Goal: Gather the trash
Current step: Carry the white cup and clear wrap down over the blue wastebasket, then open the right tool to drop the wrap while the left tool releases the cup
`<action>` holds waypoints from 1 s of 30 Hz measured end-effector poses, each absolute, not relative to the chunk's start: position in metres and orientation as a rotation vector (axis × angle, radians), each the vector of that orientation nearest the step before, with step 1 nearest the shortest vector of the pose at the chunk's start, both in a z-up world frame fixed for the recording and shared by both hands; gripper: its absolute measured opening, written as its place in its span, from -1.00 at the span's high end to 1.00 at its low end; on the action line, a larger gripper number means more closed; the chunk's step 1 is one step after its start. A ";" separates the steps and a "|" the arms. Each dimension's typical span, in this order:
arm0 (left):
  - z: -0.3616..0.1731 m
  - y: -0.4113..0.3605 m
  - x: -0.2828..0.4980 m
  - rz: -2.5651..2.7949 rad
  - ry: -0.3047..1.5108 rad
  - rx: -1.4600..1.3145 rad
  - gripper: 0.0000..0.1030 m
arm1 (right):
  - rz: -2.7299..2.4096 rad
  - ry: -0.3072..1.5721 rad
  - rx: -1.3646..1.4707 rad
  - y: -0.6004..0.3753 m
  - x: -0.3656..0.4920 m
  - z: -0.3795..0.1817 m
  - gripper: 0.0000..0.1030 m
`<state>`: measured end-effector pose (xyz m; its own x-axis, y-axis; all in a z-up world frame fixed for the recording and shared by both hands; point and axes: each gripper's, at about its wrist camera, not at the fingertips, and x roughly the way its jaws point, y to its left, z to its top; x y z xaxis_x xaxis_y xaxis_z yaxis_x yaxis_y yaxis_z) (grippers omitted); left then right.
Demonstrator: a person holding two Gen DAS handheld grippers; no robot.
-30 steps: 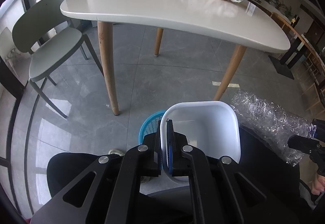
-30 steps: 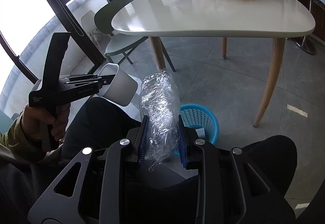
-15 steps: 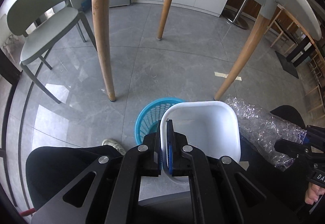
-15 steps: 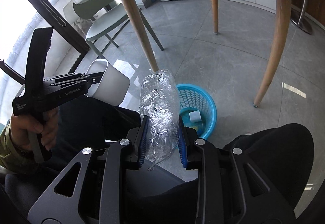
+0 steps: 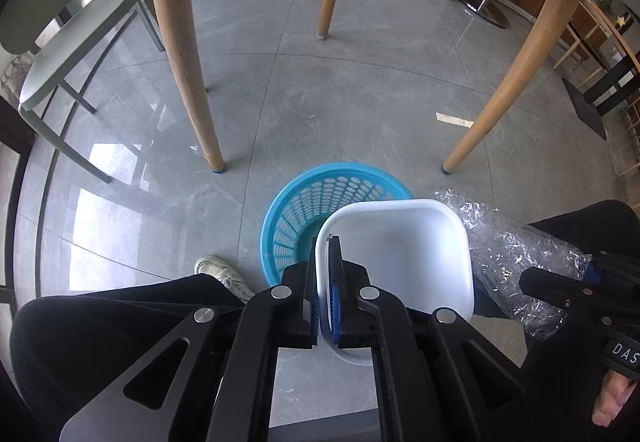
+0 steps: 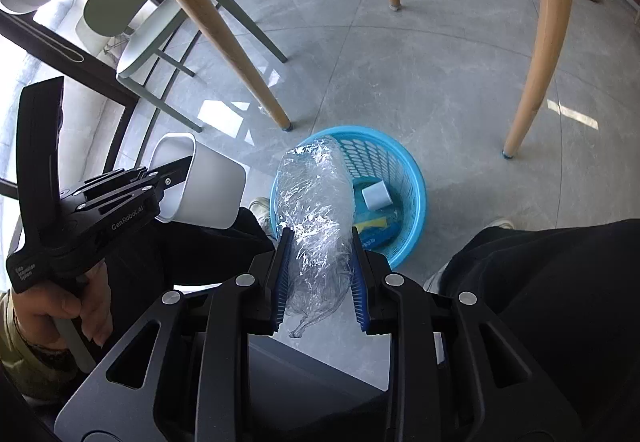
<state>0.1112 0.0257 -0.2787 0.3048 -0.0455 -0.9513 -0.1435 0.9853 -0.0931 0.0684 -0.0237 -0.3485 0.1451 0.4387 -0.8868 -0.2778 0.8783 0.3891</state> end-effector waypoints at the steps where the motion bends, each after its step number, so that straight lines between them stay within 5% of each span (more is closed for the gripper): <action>1: -0.283 0.027 0.114 0.065 1.273 -0.179 0.94 | 0.510 1.340 0.148 -0.022 0.072 -0.353 0.51; 18: -0.351 0.033 0.147 0.075 1.441 -0.214 0.93 | 0.415 1.501 0.152 0.007 0.113 -0.436 0.42; 22: -0.354 0.035 0.147 0.064 1.462 -0.251 0.48 | 0.421 1.533 0.181 0.005 0.117 -0.446 0.03; 30: -0.350 0.038 0.145 0.090 1.450 -0.239 0.49 | 0.416 1.536 0.160 0.008 0.116 -0.447 0.03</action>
